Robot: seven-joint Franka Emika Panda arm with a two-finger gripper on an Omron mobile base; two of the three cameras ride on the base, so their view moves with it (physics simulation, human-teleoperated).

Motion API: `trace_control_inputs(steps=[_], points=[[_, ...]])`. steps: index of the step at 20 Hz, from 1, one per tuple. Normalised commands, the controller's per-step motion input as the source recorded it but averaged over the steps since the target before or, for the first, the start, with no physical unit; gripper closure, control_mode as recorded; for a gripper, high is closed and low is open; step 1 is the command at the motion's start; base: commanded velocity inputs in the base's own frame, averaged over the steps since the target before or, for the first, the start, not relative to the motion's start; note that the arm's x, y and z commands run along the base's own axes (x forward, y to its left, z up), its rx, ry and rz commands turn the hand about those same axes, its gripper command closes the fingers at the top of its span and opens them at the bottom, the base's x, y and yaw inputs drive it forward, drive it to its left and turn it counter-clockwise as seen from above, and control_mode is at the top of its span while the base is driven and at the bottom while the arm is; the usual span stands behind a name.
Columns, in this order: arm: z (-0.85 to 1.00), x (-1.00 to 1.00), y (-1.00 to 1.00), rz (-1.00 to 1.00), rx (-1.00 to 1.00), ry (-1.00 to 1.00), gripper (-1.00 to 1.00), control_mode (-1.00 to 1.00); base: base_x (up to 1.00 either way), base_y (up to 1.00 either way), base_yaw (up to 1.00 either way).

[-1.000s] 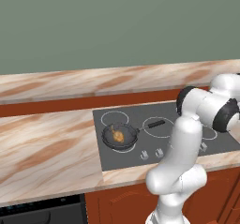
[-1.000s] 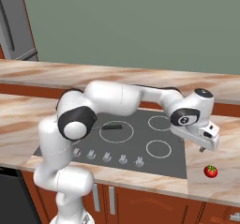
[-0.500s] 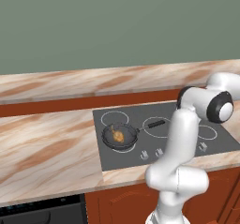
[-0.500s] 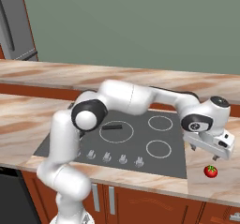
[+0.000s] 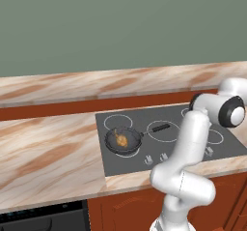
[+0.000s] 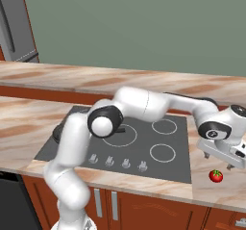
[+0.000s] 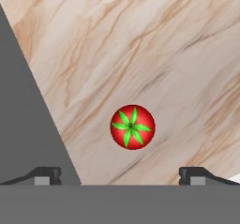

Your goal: Place the pan on the front left burner on the stove. Then place the tomato and the onion in the pan and turn on the front left burner.

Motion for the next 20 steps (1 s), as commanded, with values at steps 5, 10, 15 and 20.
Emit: trace_control_inputs(steps=[5,10,15,20], points=[[-0.24,0.00,-0.08,0.00,0.00,0.00,-1.00,-1.00,0.00,0.00,0.00],[-0.26,0.00,-0.03,0.00,0.00,0.00,-1.00,-1.00,0.00,0.00,0.00],[-0.21,0.00,0.00,0.00,0.00,0.00,-1.00,-1.00,0.00,0.00,0.00],[-0.20,0.00,0.00,0.00,0.00,0.00,-1.00,-1.00,0.00,0.00,0.00]])
